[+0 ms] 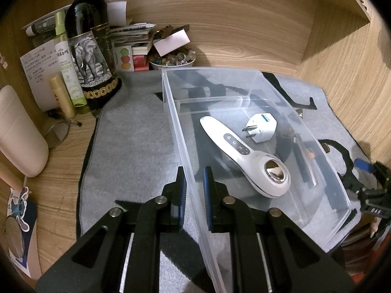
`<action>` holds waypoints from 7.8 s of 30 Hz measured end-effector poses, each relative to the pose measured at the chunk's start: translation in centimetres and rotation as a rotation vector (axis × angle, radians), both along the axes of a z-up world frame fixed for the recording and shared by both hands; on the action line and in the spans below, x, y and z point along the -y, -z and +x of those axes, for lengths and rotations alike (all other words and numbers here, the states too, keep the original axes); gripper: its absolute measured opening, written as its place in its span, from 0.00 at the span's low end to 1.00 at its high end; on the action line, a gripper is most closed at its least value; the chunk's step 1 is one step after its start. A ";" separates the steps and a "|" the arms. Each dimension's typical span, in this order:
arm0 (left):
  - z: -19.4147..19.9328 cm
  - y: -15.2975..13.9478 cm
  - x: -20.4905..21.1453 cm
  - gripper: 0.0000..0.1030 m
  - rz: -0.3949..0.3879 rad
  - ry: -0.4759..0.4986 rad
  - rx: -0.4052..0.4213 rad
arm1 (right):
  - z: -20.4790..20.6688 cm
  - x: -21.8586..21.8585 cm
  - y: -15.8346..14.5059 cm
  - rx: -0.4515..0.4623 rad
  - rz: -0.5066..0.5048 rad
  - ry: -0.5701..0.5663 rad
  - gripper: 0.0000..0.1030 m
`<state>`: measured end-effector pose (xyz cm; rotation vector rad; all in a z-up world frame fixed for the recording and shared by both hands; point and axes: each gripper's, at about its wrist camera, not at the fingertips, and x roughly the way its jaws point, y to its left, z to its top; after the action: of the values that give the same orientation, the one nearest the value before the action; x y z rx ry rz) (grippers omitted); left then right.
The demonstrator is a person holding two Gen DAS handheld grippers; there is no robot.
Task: Organize rigid objects
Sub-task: 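Return the right gripper to the mat and grasp the black cap, then lower the black cap into the clear box and open the right gripper, then move the right gripper back to the mat and grasp a small black item, then carry the small black item into the clear box and open the right gripper, then move the right gripper to the mat and grasp the black-and-gold cylinder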
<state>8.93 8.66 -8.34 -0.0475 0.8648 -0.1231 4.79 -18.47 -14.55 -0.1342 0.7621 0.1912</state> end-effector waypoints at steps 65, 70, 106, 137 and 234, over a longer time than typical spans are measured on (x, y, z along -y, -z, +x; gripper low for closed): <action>-0.2 0.0 0.4 0.13 -0.010 0.002 0.010 | 6.3 -14.6 -7.4 0.146 0.018 -0.378 0.21; -0.2 0.0 0.3 0.13 -0.009 0.003 0.010 | 7.4 -15.7 -6.0 0.092 -0.028 -0.394 0.21; -0.3 0.0 -0.2 0.13 -0.008 0.003 0.008 | 4.1 -12.3 -9.3 0.211 -0.034 -0.350 0.68; -0.4 0.0 -0.3 0.13 -0.004 0.001 0.008 | 0.0 -3.8 1.2 -0.056 0.006 -0.118 0.58; -0.4 -0.1 0.5 0.13 -0.018 0.004 0.012 | 6.3 -15.7 -7.1 0.158 -0.089 -0.411 0.68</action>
<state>8.48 8.17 -8.22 -0.0613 0.8516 -0.1350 11.05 -2.73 -7.41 -0.3864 0.5792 0.5312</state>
